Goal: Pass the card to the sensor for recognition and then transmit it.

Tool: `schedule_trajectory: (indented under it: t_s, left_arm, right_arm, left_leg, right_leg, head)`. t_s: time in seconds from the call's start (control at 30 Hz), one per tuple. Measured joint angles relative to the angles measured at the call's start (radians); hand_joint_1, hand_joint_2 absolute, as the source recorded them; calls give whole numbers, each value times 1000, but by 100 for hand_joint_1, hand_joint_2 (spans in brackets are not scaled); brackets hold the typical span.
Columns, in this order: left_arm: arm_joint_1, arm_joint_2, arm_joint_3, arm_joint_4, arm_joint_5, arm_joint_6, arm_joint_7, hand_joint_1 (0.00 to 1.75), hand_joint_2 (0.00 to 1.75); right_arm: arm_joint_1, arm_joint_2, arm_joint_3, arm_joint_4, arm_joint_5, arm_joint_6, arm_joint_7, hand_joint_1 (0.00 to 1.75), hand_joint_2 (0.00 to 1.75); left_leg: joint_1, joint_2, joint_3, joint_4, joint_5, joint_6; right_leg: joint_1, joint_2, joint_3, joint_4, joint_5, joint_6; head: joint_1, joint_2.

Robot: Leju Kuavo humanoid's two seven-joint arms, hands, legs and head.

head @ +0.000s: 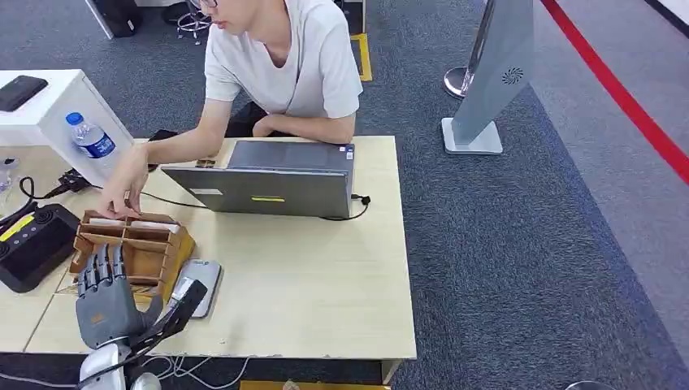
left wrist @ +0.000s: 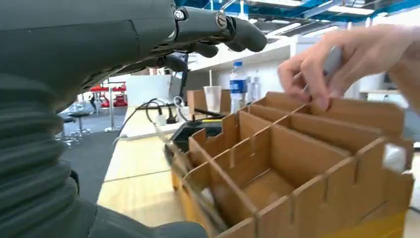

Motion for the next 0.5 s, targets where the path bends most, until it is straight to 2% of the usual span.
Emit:
schedule_trajectory:
  t_s: [0.2,0.27,0.3,0.37,0.5]
  left_arm:
    - [-1,0,-19,-25,0,-2,0,0,175]
    - [-1,-1,-41,-48,0,-9,-16,0,175]
    - [-2,0,-55,-64,0,-27,-7,0,175]
    - [-2,4,-114,-110,0,-76,50,0,175]
    - [-12,15,-196,-159,0,-104,92,0,175]
  right_arm:
    - [0,0,0,0,-1,0,0,0,175]
    - [0,0,-2,0,-6,0,0,0,175]
    - [0,0,-2,0,-7,-1,0,0,175]
    - [-1,0,-4,0,-14,-2,0,0,175]
    - [-1,0,-5,2,-16,-2,0,0,175]
  left_leg:
    - [0,0,0,0,0,0]
    - [0,-1,0,0,0,0]
    - [0,-1,0,0,0,0]
    - [0,-1,0,0,0,0]
    - [0,0,0,0,0,1]
  right_leg:
    - [0,0,0,0,0,0]
    - [0,0,0,0,0,0]
    - [0,0,0,0,0,0]
    - [0,0,0,0,0,0]
    - [0,0,0,0,0,0]
  head:
    - [0,0]
    - [0,0]
    - [0,0]
    - [0,0]
    - [0,0]
